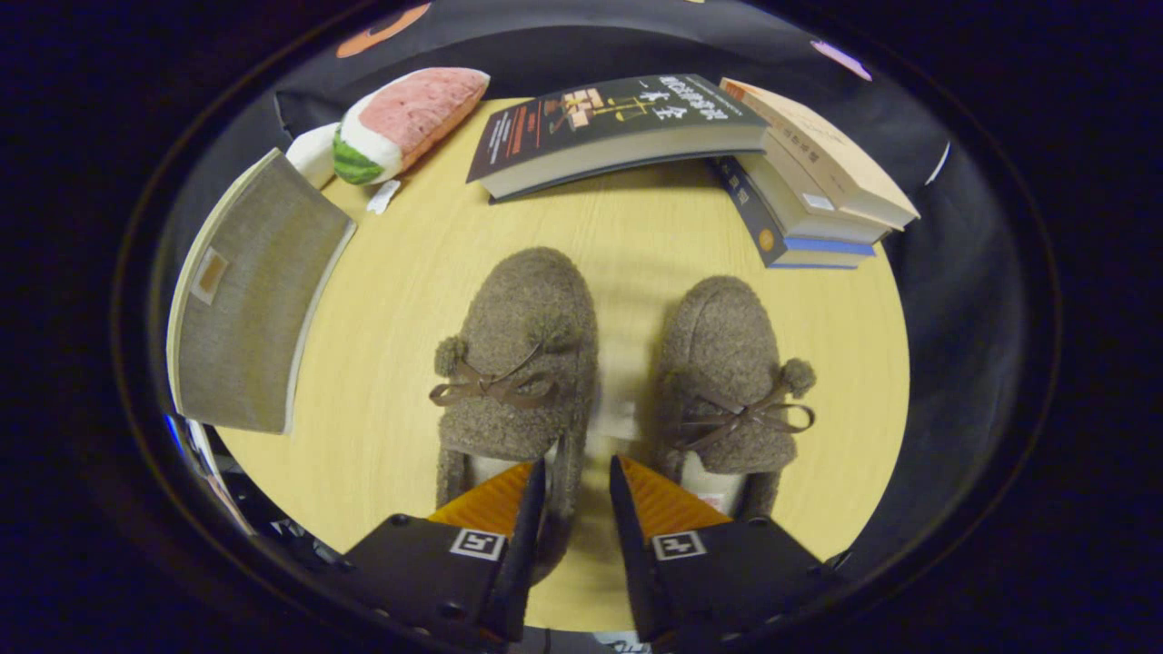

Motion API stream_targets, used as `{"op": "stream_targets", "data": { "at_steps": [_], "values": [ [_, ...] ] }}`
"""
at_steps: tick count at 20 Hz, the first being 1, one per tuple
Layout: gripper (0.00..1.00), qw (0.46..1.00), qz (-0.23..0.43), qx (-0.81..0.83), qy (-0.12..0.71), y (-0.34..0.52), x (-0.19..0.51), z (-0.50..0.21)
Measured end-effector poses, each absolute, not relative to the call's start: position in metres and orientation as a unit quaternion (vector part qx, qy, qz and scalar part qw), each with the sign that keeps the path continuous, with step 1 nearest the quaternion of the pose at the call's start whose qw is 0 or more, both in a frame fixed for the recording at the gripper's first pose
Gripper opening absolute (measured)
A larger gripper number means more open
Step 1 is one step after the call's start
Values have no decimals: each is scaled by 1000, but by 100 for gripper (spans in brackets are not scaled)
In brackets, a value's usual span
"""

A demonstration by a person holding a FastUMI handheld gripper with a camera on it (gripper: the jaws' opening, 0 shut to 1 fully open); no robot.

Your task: Open the storage box then place both shoes into the box .Put the left shoe in first, then the right shoe, with the right side of both shoes facing outward in a uniform manner.

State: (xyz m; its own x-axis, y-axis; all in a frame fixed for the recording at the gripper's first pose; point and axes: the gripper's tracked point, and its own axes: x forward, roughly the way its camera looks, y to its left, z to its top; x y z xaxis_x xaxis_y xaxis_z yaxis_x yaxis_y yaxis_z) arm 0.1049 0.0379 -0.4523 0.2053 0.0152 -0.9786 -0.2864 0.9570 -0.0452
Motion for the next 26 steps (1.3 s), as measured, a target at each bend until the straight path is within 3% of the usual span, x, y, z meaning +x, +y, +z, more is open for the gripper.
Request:
{"op": "stream_targets", "data": {
  "at_steps": [5,9,11,16,26],
  "values": [
    [9,763,76,-40,641,45,101,-453],
    [9,757,85,44,647,59,93,-431],
    [0,761,77,54,642,60,93,-412],
    [0,780,112,62,613,94,89,-351],
    [0,783,229,93,570,269,71,-222]
  ]
}}
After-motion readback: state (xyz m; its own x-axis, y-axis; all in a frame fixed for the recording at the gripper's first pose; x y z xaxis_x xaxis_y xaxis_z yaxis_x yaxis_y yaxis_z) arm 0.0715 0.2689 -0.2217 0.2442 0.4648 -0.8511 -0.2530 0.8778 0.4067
